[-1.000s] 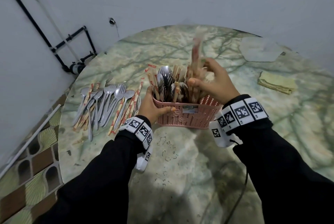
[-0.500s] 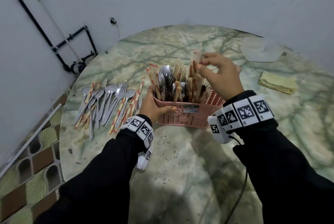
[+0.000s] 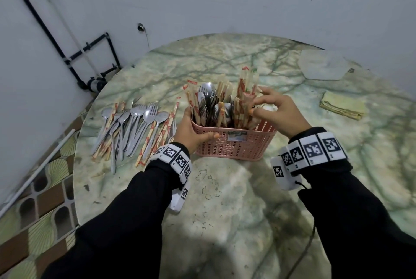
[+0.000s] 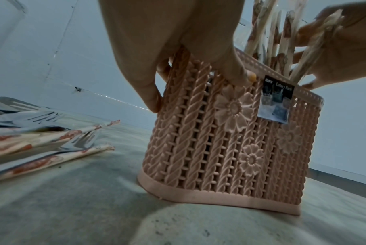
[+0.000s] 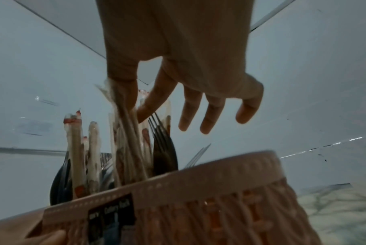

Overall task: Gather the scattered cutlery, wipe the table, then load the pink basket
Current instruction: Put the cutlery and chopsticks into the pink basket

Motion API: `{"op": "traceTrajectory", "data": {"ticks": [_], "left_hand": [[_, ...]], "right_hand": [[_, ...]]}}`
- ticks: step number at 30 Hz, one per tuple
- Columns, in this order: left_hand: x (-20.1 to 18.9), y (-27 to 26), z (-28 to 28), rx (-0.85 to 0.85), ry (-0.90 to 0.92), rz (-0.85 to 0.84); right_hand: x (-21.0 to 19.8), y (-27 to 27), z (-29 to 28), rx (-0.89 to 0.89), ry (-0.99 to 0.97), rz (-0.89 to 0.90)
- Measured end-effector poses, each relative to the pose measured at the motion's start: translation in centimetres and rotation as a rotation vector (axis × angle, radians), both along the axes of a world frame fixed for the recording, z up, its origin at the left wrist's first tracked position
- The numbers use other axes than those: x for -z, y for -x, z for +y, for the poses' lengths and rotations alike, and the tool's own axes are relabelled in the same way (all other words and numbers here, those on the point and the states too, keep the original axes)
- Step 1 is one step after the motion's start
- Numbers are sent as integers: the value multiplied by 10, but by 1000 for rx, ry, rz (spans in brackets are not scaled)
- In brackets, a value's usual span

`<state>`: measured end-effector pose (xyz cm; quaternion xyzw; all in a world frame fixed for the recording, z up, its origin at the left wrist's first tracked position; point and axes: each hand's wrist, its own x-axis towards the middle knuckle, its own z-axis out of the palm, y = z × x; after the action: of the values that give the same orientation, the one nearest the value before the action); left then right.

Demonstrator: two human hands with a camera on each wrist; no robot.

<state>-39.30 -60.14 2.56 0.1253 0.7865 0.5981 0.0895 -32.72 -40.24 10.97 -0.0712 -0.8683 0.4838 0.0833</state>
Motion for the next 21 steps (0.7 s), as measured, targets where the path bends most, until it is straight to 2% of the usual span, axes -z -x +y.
{"op": "traceTrajectory", "data": {"ticks": [7, 12, 15, 17, 21], "left_hand": [[1, 0, 1, -5, 14, 3], [2, 1, 1, -6, 10, 14], [4, 2, 1, -1, -2, 17], [3, 2, 1, 0, 0, 24], [2, 2, 0, -1, -1, 23]], "right_hand": [[-17, 1, -5, 31, -504, -83], [-17, 15, -10, 81, -646, -254], [-22, 20, -19, 64, -799, -337], [-25, 19, -21, 35, -830, -336], [-32, 11, -19, 55, -686, -213]]}}
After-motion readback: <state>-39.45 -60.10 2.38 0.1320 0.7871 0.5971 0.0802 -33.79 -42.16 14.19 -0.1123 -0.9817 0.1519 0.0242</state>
